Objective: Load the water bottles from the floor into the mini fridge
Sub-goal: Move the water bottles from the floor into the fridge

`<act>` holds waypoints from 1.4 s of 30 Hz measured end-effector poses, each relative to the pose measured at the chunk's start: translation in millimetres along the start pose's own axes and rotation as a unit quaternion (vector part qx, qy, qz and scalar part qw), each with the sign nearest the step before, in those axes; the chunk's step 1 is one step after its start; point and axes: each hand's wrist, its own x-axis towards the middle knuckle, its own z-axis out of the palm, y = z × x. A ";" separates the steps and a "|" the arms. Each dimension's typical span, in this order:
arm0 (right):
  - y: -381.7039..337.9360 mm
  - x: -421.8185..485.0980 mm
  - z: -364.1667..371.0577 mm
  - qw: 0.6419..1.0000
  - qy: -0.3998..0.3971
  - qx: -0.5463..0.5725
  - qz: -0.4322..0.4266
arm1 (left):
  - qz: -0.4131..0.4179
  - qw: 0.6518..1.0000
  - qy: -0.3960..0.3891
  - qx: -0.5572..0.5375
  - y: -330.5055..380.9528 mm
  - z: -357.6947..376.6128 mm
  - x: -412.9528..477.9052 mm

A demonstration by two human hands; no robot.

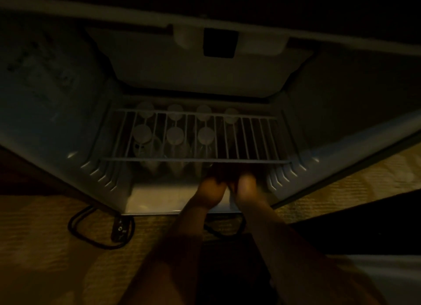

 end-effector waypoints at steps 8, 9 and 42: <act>26.5 -8.1 -4.6 0.998 0.009 -0.006 0.054 | -0.008 1.000 0.019 -0.002 -9.6 -8.7 -29.3; 25.8 -13.2 -5.0 0.998 -0.001 -0.003 0.060 | 0.004 1.000 0.022 0.005 -11.2 -10.0 -33.6; -148.7 -413.1 71.7 0.576 -0.321 -0.629 -0.413 | 0.014 0.908 0.107 0.406 83.3 -231.6 -463.8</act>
